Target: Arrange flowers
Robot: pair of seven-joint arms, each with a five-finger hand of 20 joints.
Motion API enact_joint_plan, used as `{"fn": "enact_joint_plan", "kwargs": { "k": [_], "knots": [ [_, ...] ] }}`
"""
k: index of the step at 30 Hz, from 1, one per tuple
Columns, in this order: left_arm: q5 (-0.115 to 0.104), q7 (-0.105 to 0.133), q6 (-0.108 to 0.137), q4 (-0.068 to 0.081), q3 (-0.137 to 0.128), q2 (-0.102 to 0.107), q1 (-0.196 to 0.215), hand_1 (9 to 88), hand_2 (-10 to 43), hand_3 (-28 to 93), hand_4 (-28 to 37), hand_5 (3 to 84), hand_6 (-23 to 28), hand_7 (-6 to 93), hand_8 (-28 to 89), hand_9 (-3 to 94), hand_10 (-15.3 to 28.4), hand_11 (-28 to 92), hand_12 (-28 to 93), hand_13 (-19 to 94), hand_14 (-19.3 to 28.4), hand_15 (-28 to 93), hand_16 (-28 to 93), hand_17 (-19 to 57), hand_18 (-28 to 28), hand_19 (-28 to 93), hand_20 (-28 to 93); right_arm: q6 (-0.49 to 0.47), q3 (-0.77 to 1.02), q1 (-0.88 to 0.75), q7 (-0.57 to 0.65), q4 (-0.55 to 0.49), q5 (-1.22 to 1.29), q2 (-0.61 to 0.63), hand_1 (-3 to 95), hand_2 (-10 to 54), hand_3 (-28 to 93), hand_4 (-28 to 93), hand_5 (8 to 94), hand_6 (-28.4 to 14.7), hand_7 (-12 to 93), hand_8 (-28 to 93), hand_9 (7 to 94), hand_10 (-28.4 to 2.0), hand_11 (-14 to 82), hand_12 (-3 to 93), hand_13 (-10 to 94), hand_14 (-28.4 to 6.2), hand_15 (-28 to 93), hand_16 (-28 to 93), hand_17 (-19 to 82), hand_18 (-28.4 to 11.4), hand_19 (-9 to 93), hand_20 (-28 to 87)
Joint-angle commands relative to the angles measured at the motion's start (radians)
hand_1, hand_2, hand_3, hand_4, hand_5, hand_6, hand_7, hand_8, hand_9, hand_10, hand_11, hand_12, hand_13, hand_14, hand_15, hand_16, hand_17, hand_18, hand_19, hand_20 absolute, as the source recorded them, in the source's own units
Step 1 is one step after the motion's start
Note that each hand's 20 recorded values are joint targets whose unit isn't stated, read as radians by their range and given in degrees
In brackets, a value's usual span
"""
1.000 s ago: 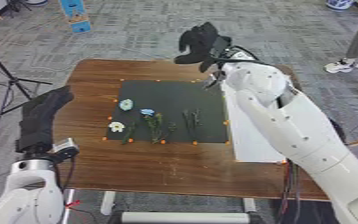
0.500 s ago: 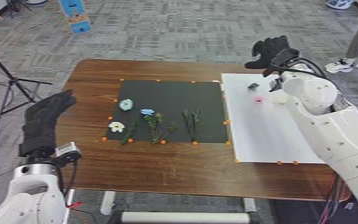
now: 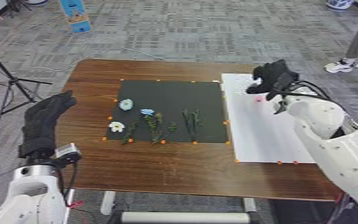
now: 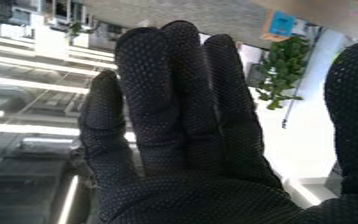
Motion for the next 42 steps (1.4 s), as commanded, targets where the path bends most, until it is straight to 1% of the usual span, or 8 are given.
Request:
{"fn": "enact_joint_plan", "kwargs": {
  "k": [1,11,24,28,30,33,38,42],
  "knots": [
    [0.007,-0.007,0.01,-0.012,-0.005,-0.014,0.013,28.7,16.9,72,-28.3,52.3,3.3,16.5,-9,52.6,13.3,20,10,40,12.7,13,-3,10.1,7.7,6,17,-0.009,0.043,-0.058,-0.001,0.026,-0.037,0.032,25.1,-8.2,66,-16,59.0,-0.5,25,-9,71.3,-14.7,25.7,25.7,67,-14.3,51,35,27,-24.2,65,59],
    [0.01,-0.007,0.002,-0.008,0.017,-0.02,-0.003,28.7,16.9,72,-28.3,52.3,3.3,16.5,-9,52.6,13.3,20,10,40,12.8,13,-3,10.1,7.7,6,17,-0.002,0.063,-0.007,-0.028,0.147,-0.128,-0.07,25.4,-9.3,68,-17,58.9,-0.5,25,-9,72.4,-14.3,26.3,25.7,68,-14.2,52,35,27,-24.3,66,59],
    [0.012,-0.016,-0.003,-0.009,0.016,-0.02,0.0,28.8,17.2,72,-28.3,52.3,3.3,16.5,-9,52.6,13.3,20,10,41,12.7,13,-3,10.1,7.7,6,17,0.011,0.056,-0.019,-0.024,0.17,-0.156,-0.097,28.1,-8.7,67,-18,60.8,0.1,26,-9,74.8,-13.5,28.2,25.9,69,-13.6,55,36,28,-24.2,68,60],
    [0.013,-0.02,-0.001,-0.01,0.014,-0.021,0.0,28.9,17.2,72,-28.3,52.3,3.3,16.6,-9,52.6,13.2,20,10,41,12.7,13,-3,10.0,7.7,6,17,0.005,0.052,-0.025,-0.026,0.176,-0.191,-0.11,34.3,-7.1,66,-20,67.1,1.2,28,-10,79.8,-12.3,33.0,27.4,72,-12.7,63,39,31,-24.4,73,62],
    [0.014,-0.022,-0.004,-0.009,0.015,-0.021,-0.002,28.9,17.2,72,-28.3,52.2,3.2,16.6,-9,52.6,13.3,20,10,41,12.7,13,-3,10.0,7.7,6,17,0.005,0.047,-0.028,-0.023,0.18,-0.196,-0.114,37.7,-7.3,65,-22,67.7,1.3,29,1,81.3,-11.5,35.0,28.1,73,-11.8,66,40,32,-24.6,75,63],
    [0.013,-0.024,-0.005,-0.007,0.019,-0.022,-0.006,29.0,17.3,72,-28.3,52.2,3.2,16.7,-9,52.6,13.3,20,10,41,12.8,13,-3,10.0,7.7,6,17,0.007,0.035,-0.026,-0.024,0.188,-0.213,-0.12,42.6,-8.0,62,-23,69.4,1.3,29,9,82.6,-10.7,36.4,28.5,74,-11.1,67,40,33,-24.5,76,63],
    [0.013,-0.023,-0.003,-0.009,0.017,-0.019,-0.005,29.0,17.4,72,-28.3,52.2,3.3,16.6,-9,52.6,13.2,20,10,41,12.8,13,-2,10.0,7.7,6,17,0.036,0.002,-0.018,-0.013,0.18,-0.191,-0.099,52.2,-3.0,55,-22,73.3,2.1,30,11,85.9,-9.3,37.6,28.7,77,-9.9,69,40,36,-24.3,79,63],
    [0.014,-0.021,-0.002,-0.011,0.009,-0.015,0.0,29.0,17.4,72,-28.3,52.2,3.3,16.5,-9,52.7,13.3,20,10,41,12.8,13,-3,10.1,7.7,6,17,0.048,-0.039,0.001,0.012,0.121,-0.124,-0.043,56.8,-0.9,49,-20,74.3,2.5,30,12,86.9,-9.3,37.4,29.3,78,-9.5,69,41,37,-24.2,80,63]
  ]
}}
